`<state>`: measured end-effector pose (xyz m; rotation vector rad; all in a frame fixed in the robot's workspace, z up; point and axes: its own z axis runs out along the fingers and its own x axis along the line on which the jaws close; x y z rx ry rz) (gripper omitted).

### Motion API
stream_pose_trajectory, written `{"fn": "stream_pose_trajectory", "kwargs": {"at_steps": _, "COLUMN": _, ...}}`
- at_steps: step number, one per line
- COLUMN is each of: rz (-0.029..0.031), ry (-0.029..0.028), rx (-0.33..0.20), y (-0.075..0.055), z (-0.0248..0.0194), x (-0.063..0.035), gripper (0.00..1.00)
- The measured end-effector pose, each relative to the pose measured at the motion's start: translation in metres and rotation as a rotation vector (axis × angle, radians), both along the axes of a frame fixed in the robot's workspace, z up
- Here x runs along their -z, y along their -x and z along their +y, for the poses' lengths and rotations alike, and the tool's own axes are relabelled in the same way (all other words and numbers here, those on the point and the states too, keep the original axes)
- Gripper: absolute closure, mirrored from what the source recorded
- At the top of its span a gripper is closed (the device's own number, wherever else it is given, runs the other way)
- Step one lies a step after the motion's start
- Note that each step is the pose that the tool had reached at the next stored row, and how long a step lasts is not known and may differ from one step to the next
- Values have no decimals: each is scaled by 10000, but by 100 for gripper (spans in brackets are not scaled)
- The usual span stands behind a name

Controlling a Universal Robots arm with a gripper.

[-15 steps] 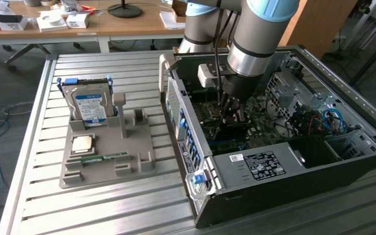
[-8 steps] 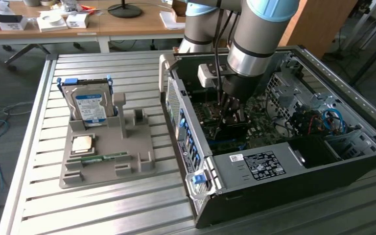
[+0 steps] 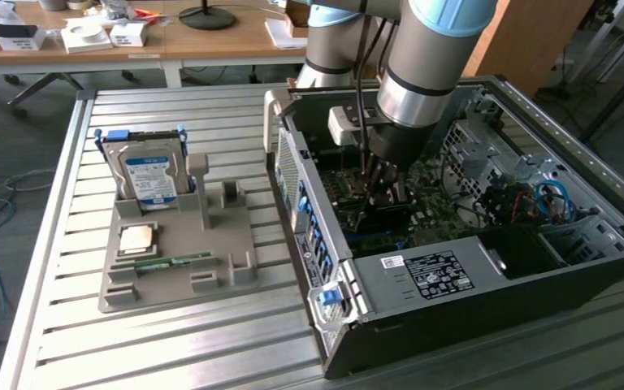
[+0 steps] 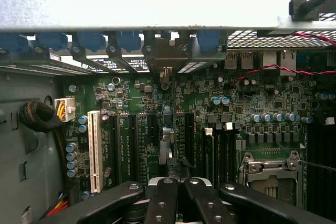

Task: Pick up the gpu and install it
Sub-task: 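Press down on the gpu until it lock into place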

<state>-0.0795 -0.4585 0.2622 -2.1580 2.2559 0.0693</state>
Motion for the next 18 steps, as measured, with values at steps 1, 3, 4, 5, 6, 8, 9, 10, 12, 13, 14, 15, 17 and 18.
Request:
{"fn": "stream_pose_trajectory", "kwargs": {"at_steps": 1, "rz": -1, "ry": -1, "rx": 0, "y": 0, "z": 0, "x": 4, "gripper": 89}}
{"fn": "stream_pose_trajectory", "kwargs": {"at_steps": 3, "rz": 1, "ry": 1, "rx": 0, "y": 0, "z": 0, "x": 4, "gripper": 89}}
{"fn": "stream_pose_trajectory", "kwargs": {"at_steps": 4, "rz": 1, "ry": 2, "rx": 0, "y": 0, "z": 0, "x": 4, "gripper": 89}}
{"fn": "stream_pose_trajectory", "kwargs": {"at_steps": 5, "rz": 1, "ry": 2, "rx": -1, "y": 0, "z": 0, "x": 4, "gripper": 89}}
{"fn": "stream_pose_trajectory", "kwargs": {"at_steps": 6, "rz": 1, "ry": 2, "rx": 0, "y": 0, "z": 0, "x": 4, "gripper": 89}}
{"fn": "stream_pose_trajectory", "kwargs": {"at_steps": 8, "rz": 2, "ry": 3, "rx": 0, "y": 0, "z": -1, "x": 6, "gripper": 89}}
{"fn": "stream_pose_trajectory", "kwargs": {"at_steps": 9, "rz": 1, "ry": 4, "rx": 0, "y": 0, "z": -1, "x": 9, "gripper": 89}}
{"fn": "stream_pose_trajectory", "kwargs": {"at_steps": 10, "rz": 2, "ry": 6, "rx": 0, "y": 0, "z": -1, "x": 10, "gripper": 89}}
{"fn": "stream_pose_trajectory", "kwargs": {"at_steps": 12, "rz": 2, "ry": 5, "rx": 0, "y": 1, "z": -1, "x": 11, "gripper": 89}}
{"fn": "stream_pose_trajectory", "kwargs": {"at_steps": 13, "rz": 2, "ry": 4, "rx": 0, "y": 0, "z": -1, "x": 11, "gripper": 89}}
{"fn": "stream_pose_trajectory", "kwargs": {"at_steps": 14, "rz": 2, "ry": 2, "rx": 0, "y": 1, "z": 0, "x": 12, "gripper": 89}}
{"fn": "stream_pose_trajectory", "kwargs": {"at_steps": 15, "rz": 1, "ry": 2, "rx": 0, "y": 0, "z": 0, "x": 12, "gripper": 89}}
{"fn": "stream_pose_trajectory", "kwargs": {"at_steps": 17, "rz": 1, "ry": 2, "rx": 0, "y": 0, "z": 0, "x": 12, "gripper": 89}}
{"fn": "stream_pose_trajectory", "kwargs": {"at_steps": 18, "rz": 1, "ry": 1, "rx": 0, "y": 0, "z": 0, "x": 12, "gripper": 89}}
